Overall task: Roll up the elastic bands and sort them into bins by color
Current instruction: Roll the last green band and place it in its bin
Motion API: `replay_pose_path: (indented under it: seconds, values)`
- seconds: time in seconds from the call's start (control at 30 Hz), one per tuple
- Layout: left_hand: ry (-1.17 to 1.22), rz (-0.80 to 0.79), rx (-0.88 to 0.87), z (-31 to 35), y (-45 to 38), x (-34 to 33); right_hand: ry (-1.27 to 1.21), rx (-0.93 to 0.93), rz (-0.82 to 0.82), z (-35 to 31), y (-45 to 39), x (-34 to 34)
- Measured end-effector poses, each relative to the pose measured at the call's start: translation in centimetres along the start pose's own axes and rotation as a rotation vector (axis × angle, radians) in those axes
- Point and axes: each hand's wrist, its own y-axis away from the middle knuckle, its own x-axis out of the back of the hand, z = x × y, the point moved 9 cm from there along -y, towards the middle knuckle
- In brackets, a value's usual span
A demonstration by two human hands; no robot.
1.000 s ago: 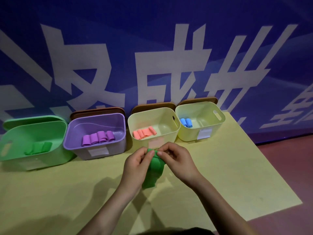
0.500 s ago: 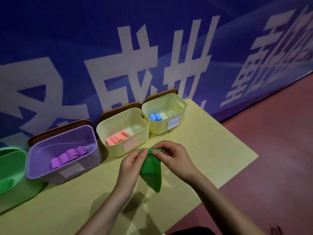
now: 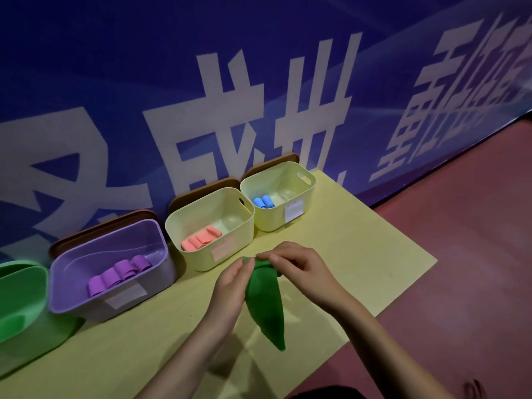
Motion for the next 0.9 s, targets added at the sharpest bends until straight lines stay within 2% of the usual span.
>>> replay_pose_path:
  seconds: [0.17,0.33,0.4,0.5,0.6,0.9]
  values:
    - [-0.128,0.02,-0.117,1.4,0.0,1.1,-0.049,-0.096,-0.002,0.5,-0.6,-1.3]
    - [-0.191,0.083,-0.269,2.8,0.4,1.7,0.147,0.056,0.091,-0.9,-0.9,-1.6]
    - [-0.092,0.116,-0.218,2.5,0.4,2.1,0.182,0.104,0.113,-1.3,-1.0,-1.7]
    - [0.109,0.138,-0.044,1.0,0.0,2.3,0.178,0.144,0.148,-1.7,-1.4,-1.4]
    - [0.19,0.123,0.066,0.0,-0.1,2.0,0.188,0.189,0.146,-1.8,-1.9,-1.0]
    - [0.103,0.199,0.019,0.4,-0.5,2.4,0.195,0.187,0.033,-1.0,-3.2,-1.2]
